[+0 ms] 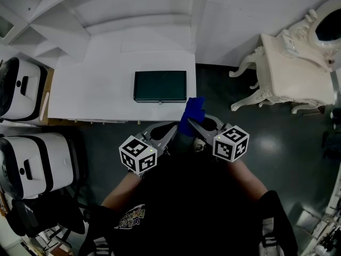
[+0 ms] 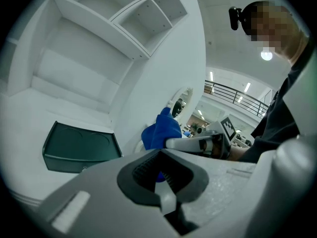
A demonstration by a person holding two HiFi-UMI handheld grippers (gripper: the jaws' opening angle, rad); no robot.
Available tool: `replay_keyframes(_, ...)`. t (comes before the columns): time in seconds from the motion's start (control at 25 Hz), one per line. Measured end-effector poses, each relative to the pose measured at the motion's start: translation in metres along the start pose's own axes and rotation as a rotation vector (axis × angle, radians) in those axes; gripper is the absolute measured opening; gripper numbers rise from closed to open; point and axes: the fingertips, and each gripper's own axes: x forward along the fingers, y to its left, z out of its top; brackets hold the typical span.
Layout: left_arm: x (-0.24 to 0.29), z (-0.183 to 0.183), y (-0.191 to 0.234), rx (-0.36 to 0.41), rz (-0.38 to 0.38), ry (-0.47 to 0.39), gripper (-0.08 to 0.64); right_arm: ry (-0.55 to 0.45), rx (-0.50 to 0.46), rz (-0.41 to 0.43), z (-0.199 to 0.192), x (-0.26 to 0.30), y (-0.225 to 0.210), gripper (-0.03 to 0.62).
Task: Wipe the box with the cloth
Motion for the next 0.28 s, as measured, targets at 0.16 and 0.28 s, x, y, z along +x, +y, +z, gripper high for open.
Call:
replay_keyframes(0.16, -0.0001, -0.0003, 0.0006, -0.008, 0.004, -0.004, 0.002, 0.002, 0.004, 0.002, -0.0002, -0.0001, -0.0008, 0.089)
replay_keyframes(0.28, 0.0006, -0.0004, -0.0001, -0.006, 0.005, -0.004, 0.002, 0.003, 0.005, 0.003, -0.0005, -0.0006, -0.0016, 0.089)
